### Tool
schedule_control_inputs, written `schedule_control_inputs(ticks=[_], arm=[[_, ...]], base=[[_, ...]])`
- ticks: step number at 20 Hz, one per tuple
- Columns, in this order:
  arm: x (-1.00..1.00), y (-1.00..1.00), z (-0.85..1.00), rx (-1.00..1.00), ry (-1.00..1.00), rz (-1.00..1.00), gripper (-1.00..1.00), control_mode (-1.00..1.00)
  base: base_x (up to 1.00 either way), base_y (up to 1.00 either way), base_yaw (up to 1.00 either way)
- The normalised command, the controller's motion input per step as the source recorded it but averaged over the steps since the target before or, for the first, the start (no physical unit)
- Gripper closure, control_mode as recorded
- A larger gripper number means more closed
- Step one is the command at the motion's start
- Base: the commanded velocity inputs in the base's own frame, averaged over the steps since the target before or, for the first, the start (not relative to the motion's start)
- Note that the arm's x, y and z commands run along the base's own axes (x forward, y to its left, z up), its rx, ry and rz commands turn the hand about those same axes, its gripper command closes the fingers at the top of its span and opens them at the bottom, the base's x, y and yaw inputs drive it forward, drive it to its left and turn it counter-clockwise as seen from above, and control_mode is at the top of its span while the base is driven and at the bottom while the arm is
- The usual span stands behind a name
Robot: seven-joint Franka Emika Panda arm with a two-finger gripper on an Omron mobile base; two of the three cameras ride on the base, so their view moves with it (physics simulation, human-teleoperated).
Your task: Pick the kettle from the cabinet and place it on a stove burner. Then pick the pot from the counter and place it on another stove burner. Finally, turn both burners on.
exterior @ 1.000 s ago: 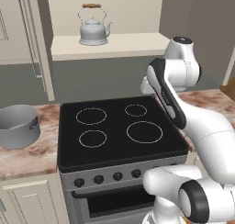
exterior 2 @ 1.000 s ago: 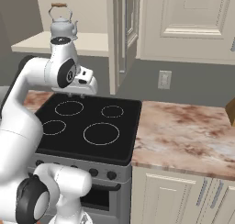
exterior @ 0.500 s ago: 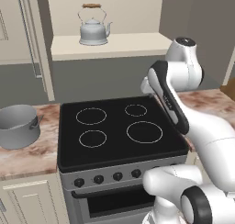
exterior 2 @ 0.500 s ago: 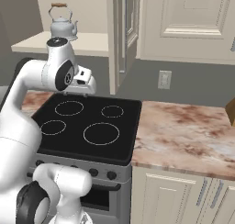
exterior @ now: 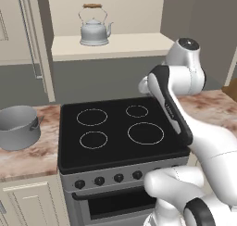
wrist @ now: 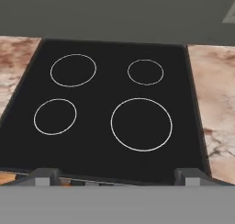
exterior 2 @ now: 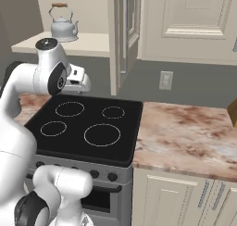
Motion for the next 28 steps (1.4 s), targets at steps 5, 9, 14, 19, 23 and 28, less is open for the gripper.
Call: schedule_control_inputs(ticks=[5, 9, 14, 19, 23, 28], arm=[[-0.04, 0.24, 0.24, 0.0, -0.1, 0.05, -1.0, -1.0], [-0.05, 0.18, 0.3, 0.0, -0.13, 0.06, -1.0, -1.0], [-0.03, 0.17, 0.32, 0.0, -0.17, 0.06, -1.0, -1.0], [-0.04, 0.13, 0.34, 0.0, -0.2, 0.06, -1.0, -1.0], [-0.04, 0.07, 0.37, 0.0, -0.21, 0.06, -1.0, -1.0], [-0.01, 0.04, 0.36, 0.0, -0.2, 0.06, -1.0, -1.0]], base=[[0.0, 0.0, 0.0], [0.0, 0.0, 0.0], [0.0, 0.0, 0.0], [0.0, 0.0, 0.0], [0.0, 0.0, 0.0], [0.0, 0.0, 0.0]])
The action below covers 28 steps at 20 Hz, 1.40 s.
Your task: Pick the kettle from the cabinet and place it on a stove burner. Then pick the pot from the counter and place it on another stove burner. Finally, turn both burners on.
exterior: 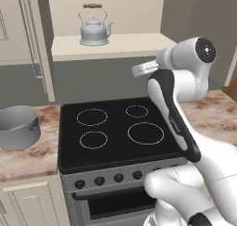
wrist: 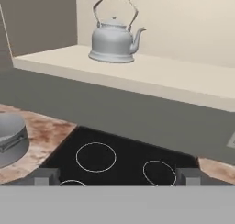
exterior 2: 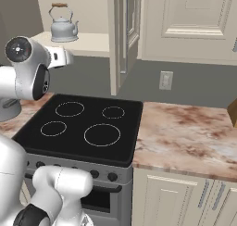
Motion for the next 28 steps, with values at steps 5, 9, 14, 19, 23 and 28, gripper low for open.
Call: schedule_control_inputs(ticks=[5, 9, 14, 19, 23, 28], arm=[[0.0, 0.01, 0.34, 0.0, -0.2, 0.05, -1.0, -1.0], [0.0, 0.02, 0.32, 0.0, -0.2, 0.06, -1.0, -1.0], [0.0, 0.07, 0.33, 0.0, -0.18, 0.04, -1.0, -1.0], [0.0, 0.11, 0.34, 0.0, -0.15, 0.02, -1.0, -1.0], [0.0, 0.12, 0.33, 0.0, -0.11, 0.01, -1.0, -1.0], [0.08, 0.05, 0.23, 0.0, -0.03, 0.0, -1.0, -1.0]], base=[[0.0, 0.0, 0.0], [0.0, 0.0, 0.0], [0.0, 0.0, 0.0], [0.0, 0.0, 0.0], [0.0, 0.0, 0.0], [0.0, 0.0, 0.0]])
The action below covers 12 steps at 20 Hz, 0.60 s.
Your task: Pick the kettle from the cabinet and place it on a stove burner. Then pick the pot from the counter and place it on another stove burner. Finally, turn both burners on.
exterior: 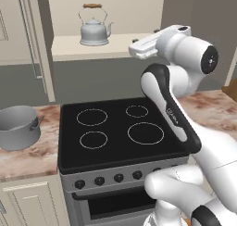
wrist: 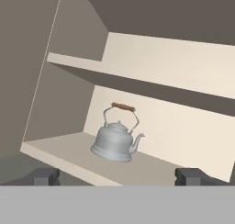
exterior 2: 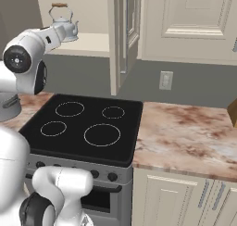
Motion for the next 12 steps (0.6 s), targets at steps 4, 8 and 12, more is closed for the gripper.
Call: schedule_control_inputs(ticks=[4, 8, 12], arm=[[0.09, 0.0, 0.02, 0.01, 0.01, 0.0, -1.0, -1.0], [0.0, 0.0, 0.0, 0.0, 0.0, 0.0, -1.0, -1.0], [0.0, 0.0, 0.0, 0.0, 0.0, 0.0, -1.0, -1.0]], base=[[0.0, 0.0, 0.0], [0.0, 0.0, 0.0], [0.0, 0.0, 0.0]])
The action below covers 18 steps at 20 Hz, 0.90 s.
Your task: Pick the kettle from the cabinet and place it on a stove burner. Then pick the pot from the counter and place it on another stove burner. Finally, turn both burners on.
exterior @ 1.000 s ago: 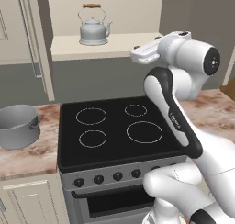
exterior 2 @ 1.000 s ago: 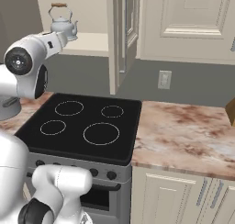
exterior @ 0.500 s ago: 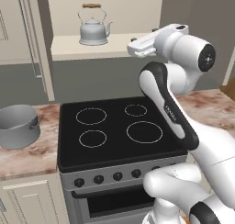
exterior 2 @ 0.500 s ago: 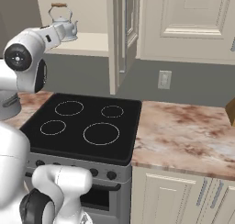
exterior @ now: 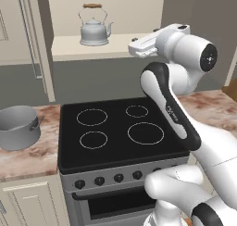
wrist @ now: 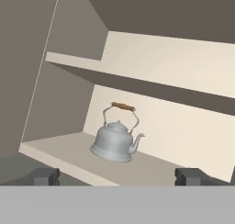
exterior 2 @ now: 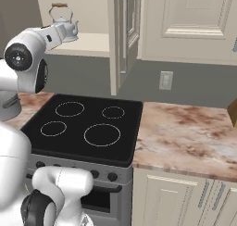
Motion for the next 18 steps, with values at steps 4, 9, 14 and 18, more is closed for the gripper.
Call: schedule_control_inputs(ticks=[4, 9, 14, 18], arm=[[0.03, 0.0, 0.0, 0.0, 0.0, 0.0, -1.0, -1.0], [0.15, 0.0, 0.0, 0.0, 0.0, 0.0, -1.0, -1.0], [0.12, -0.01, 0.0, 0.0, 0.0, 0.0, -1.0, -1.0], [0.28, 0.0, 0.0, 0.0, 0.0, 0.0, -1.0, -1.0]], base=[[0.0, 0.0, 0.0], [0.0, 0.0, 0.0], [0.0, 0.0, 0.0], [0.0, 0.0, 0.0]])
